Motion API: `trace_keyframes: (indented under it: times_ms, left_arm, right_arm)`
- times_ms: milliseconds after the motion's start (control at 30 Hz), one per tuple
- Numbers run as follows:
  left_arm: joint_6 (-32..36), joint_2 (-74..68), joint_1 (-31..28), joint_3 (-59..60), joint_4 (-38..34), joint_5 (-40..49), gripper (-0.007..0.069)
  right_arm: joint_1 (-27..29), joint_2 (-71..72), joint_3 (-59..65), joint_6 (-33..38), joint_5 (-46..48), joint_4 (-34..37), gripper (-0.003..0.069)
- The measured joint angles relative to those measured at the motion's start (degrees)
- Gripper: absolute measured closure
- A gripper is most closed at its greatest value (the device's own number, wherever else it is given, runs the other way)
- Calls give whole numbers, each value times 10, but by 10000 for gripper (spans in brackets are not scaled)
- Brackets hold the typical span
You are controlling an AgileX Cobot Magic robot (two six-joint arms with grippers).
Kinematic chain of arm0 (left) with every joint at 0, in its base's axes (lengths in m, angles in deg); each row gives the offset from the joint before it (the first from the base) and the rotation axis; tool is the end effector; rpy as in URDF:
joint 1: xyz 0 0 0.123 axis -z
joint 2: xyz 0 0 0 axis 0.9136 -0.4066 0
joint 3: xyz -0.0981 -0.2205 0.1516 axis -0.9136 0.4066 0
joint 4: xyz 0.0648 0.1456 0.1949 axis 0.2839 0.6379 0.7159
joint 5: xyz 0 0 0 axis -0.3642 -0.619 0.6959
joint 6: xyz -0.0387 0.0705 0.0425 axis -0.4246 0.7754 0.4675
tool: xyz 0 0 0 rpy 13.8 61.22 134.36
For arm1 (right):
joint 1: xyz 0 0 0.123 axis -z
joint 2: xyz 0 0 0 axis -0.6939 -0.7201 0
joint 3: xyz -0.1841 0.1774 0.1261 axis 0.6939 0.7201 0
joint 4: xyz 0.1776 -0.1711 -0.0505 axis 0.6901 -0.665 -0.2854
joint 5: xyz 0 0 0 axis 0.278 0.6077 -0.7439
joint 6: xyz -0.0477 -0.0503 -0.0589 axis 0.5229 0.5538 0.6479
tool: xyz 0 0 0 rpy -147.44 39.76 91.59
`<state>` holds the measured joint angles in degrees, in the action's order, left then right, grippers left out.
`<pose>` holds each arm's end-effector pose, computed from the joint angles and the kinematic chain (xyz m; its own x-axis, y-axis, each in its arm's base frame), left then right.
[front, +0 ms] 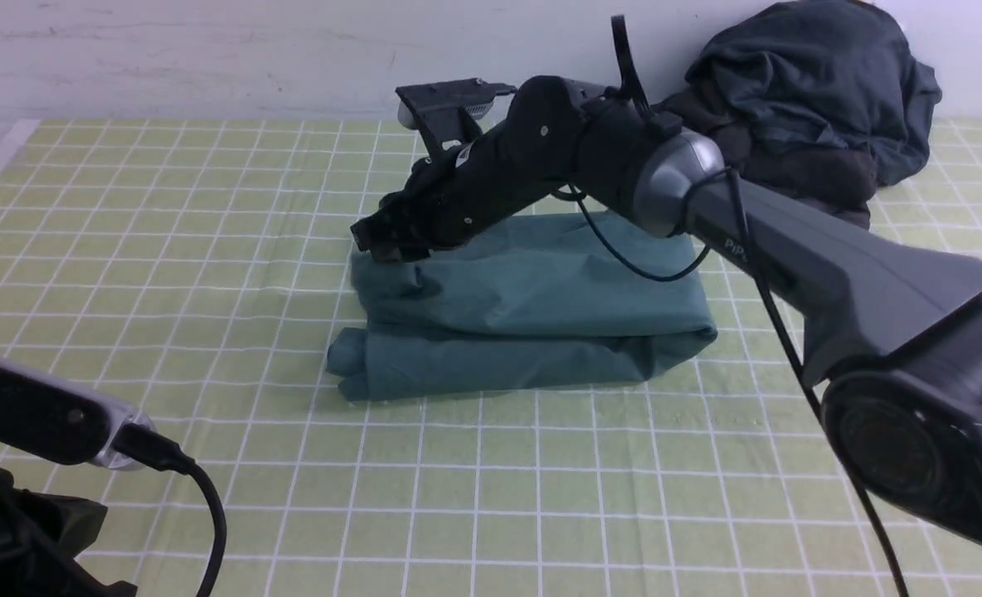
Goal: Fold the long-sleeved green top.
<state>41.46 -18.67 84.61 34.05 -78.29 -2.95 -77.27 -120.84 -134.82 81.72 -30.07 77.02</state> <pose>0.1268 -0.0348 0.2670 -0.7009 0.2775 -0.6570 0.2944 0.9516 0.0878 0.4410 0.3262 0.2242 -0.6910 -0.3426 -0.6365 -0.6370 0.7048 0.3122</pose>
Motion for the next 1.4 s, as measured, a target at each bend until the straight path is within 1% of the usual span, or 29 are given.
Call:
trace_keyframes:
  times_ms: [67, 133, 233, 333, 433, 467, 500, 600, 633, 700, 767, 800, 933, 1033, 1067, 1167, 1233, 1300, 1333, 1367, 1400]
  left_arm:
    - [0, 0, 0, 0, 0, 0, 628]
    - [0, 0, 0, 0, 0, 1, 628]
    - [0, 0, 0, 0, 0, 1, 628]
    - [0, 0, 0, 0, 0, 1, 628]
    - [0, 0, 0, 0, 0, -2, 628]
    - [0, 0, 0, 0, 0, -3, 628]
    - [1, 0, 0, 0, 0, -8, 628]
    - [1, 0, 0, 0, 0, -16, 628]
    - [1, 0, 0, 0, 0, -16, 628]
    - [1, 0, 0, 0, 0, -16, 628]
    - [1, 0, 0, 0, 0, -16, 628]
    - [1, 0, 0, 0, 0, -16, 628]
    - [1, 0, 0, 0, 0, -14, 628]
    - [1, 0, 0, 0, 0, -7, 628]
    - [1, 0, 0, 0, 0, -5, 628]
    - [1, 0, 0, 0, 0, 2, 628]
    - [1, 0, 0, 0, 0, 2, 628]
    - [1, 0, 0, 0, 0, 2, 628]
    - [1, 0, 0, 0, 0, 2, 628]
    - [1, 0, 0, 0, 0, 2, 628]
    - [1, 0, 0, 0, 0, 2, 628]
  right_arm:
    - [3, 9, 0, 0, 5, -4, 352]
    - [7, 21, 0, 1, 17, -10, 323]
    - [13, 42, 0, 7, 39, -23, 316]
    - [18, 50, -1, 8, 57, -36, 346]
    - [21, 37, -2, 5, 84, -59, 442]
    - [21, 34, -2, 3, 86, -60, 457]
    - [19, 17, -2, -4, 91, -54, 524]
    - [9, -20, -2, -6, 85, -18, 617]
    - [6, -27, -1, -1, 78, -6, 636]
    - [-12, -50, -1, 21, 40, 22, 662]
    - [-21, -57, -1, 31, 15, 31, 666]
    - [-32, -59, -2, 46, -15, 42, 666]
    - [-36, -54, -28, 53, -35, 47, 650]
    - [-22, -28, -91, 54, 7, 15, 613]
    - [-15, -16, -106, 54, 35, -1, 606]
    - [12, 30, -146, 56, 141, -79, 594]
    - [38, 62, -142, 56, 197, -136, 592]
    - [68, 89, -106, 44, 215, -178, 592]
    - [72, 92, -101, 42, 216, -178, 592]
    - [105, 108, -57, 18, 220, -191, 592]
    - [109, 110, -51, 18, 221, -191, 592]
